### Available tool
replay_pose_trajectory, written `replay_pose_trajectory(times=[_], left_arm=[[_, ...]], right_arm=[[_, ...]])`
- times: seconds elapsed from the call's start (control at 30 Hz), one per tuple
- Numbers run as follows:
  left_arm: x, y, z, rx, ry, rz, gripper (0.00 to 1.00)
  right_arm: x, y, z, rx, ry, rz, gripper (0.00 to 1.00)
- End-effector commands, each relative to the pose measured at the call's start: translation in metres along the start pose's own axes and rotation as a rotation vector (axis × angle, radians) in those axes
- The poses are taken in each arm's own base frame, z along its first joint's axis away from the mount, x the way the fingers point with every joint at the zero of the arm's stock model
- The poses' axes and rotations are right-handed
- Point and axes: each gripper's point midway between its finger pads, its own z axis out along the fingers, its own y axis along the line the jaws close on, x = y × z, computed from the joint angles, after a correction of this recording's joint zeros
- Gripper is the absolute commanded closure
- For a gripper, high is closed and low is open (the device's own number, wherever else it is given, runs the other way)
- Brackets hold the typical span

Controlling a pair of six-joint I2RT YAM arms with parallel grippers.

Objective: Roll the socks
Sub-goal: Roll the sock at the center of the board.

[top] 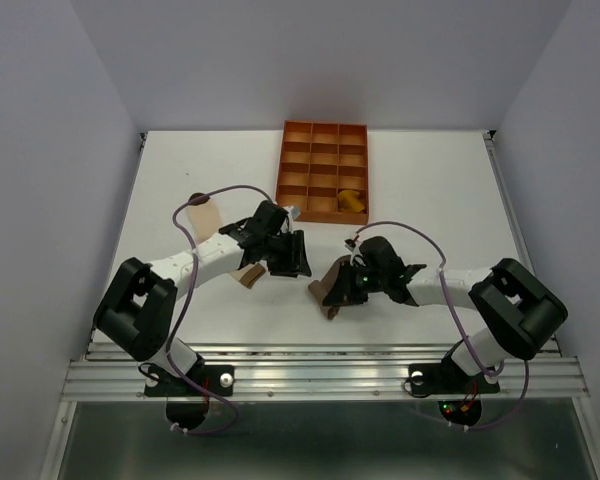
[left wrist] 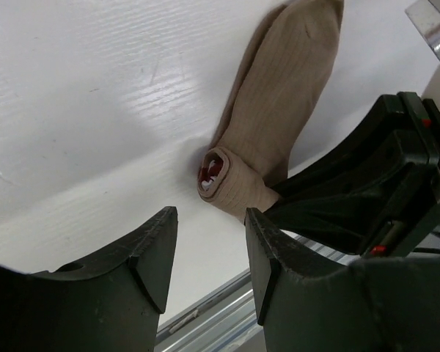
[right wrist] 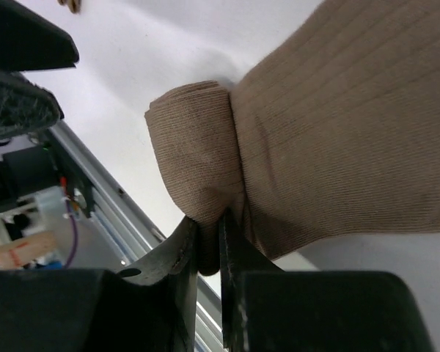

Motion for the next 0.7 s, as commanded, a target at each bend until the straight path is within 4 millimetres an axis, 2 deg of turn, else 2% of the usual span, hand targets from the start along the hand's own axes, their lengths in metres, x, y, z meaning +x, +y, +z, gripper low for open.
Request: replay_pose_trajectory(times=[0.0, 0.2, 0.37, 0.67], left_arm=[[0.002, -0.018, 0.001, 0.068, -0.003, 0.067, 0.47], [0.008, -0.026, 0.011, 0.078, 0.023, 0.087, 0.47], [0.012, -0.031, 0.019, 0.076, 0.043, 0.1, 0.47], [0.01, -0.031, 0.03, 0.071, 0.054, 0.096, 0.48]], right_arm=[[0.007, -0.003, -0.001, -0.088, 0.006, 0.102, 0.99], [0.005, -0.022, -0.003, -0.098, 0.04, 0.248, 0.99], [0.002, -0.028, -0.006, -0.12, 0.079, 0.347, 0.99], [-0.005, -0.035, -0.001, -0.102, 0.112, 0.399, 0.99]])
